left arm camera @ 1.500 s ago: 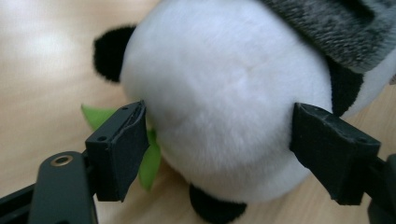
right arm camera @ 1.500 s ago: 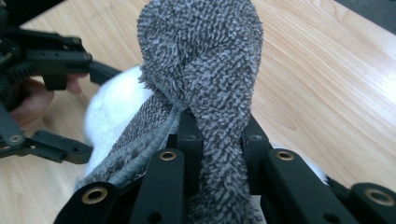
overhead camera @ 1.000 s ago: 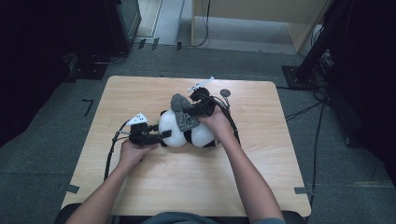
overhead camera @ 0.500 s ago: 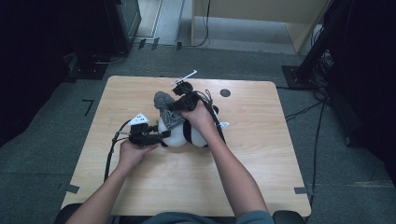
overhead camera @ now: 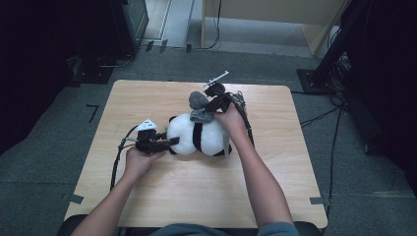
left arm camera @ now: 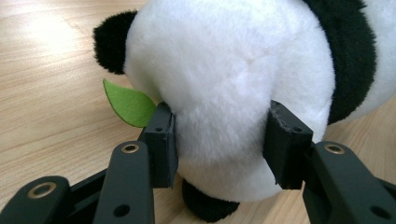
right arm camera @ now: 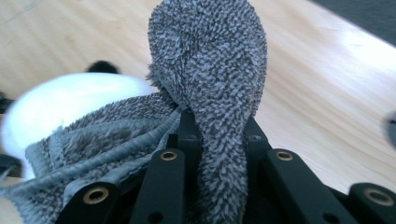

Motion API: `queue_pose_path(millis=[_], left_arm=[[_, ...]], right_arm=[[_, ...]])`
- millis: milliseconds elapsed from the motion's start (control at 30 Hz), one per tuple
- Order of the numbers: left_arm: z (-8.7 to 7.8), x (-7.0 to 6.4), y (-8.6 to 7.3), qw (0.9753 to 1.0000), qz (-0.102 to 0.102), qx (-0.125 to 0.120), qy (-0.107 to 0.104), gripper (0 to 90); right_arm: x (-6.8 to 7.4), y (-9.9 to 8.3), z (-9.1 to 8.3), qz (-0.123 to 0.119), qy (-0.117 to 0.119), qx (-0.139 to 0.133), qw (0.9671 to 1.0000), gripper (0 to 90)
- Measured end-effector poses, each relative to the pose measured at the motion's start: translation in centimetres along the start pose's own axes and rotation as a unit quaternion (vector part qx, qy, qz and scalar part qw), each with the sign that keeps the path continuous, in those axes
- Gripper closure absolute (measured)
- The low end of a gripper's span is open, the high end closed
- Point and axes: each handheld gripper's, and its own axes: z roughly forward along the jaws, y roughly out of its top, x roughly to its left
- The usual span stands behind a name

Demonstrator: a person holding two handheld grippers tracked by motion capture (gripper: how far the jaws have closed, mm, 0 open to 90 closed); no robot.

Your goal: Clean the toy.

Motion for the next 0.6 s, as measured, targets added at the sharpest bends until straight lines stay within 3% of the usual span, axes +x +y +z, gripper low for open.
queue_pose_path(millis=[233, 400, 600], left_arm=[[0.0, 0.0, 0.0, 1.0000, 0.001, 0.000, -0.001, 51.7], [-0.1, 0.0, 0.0, 1.0000, 0.000, -0.001, -0.002, 51.7], [-0.1, 0.0, 0.0, 1.0000, 0.002, -0.002, -0.002, 51.7]], right_arm=[[-3.8, -2.3, -1.3, 0.063, 0.000, -0.014, 0.9979, 76.7], [-5.0, -3.9, -1.1, 0.086, -0.003, -0.027, 0.9959, 76.7], [-6.3, -5.2, -0.8, 0.105, -0.016, -0.022, 0.9941, 76.7]])
